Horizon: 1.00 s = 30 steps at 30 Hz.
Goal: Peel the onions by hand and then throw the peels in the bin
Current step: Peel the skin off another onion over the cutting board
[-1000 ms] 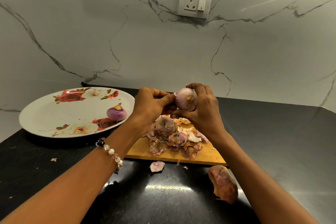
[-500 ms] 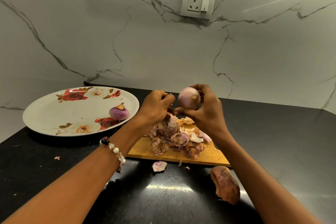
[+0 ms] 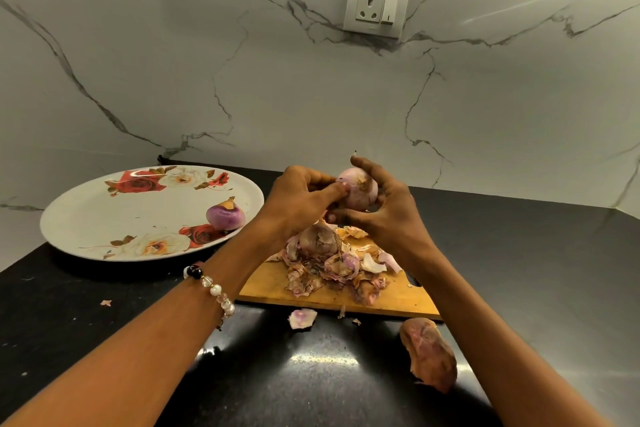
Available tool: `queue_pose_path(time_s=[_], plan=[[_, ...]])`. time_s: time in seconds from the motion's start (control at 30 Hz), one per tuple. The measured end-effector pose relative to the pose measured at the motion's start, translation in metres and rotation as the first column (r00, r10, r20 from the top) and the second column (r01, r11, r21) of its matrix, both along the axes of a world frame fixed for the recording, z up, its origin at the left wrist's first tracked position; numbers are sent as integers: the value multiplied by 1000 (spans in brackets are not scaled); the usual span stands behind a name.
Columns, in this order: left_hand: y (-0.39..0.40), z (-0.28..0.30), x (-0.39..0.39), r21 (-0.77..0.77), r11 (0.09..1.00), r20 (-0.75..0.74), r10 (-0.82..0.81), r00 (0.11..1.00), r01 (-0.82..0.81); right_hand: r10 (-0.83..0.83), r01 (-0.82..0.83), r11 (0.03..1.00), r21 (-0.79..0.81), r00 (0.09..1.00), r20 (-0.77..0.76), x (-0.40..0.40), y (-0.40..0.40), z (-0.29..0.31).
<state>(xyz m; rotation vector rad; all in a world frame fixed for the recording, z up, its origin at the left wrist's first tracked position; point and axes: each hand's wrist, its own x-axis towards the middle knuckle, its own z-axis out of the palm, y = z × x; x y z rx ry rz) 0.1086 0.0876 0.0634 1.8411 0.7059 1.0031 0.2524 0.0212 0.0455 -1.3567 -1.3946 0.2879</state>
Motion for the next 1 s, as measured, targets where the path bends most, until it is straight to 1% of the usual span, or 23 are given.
queue_pose_path(time_s=[0.13,0.33,0.4,0.47,0.53,0.67,0.83,1.0], plan=[[1,-1,-2,-103,995,70,-7,998,15,-29,30,1000,-3,994,101,-2,1,-1],[0,-1,-2,-147,989,109,-1,994,17,-55,55,998,9,979,194,-2,2,-1],[0,-4,-2,-164,986,110,19,994,-1,-58,58,998,4,979,193,-2,3,-1],[0,-5,-2,-199,980,125,55,991,-29,-64,62,998,16,988,137,-1,3,-1],[1,-5,-3,-229,973,142,54,988,-21,-70,68,997,23,993,95,1,3,1],[-3,1,-1,-234,971,179,-7,984,49,-74,72,997,21,993,90,6,2,3],[-5,1,-1,-204,979,168,42,985,-7,-99,95,995,27,972,214,1,2,1],[-5,-1,1,-138,989,151,81,985,-60,-136,129,991,44,959,250,-1,1,0]])
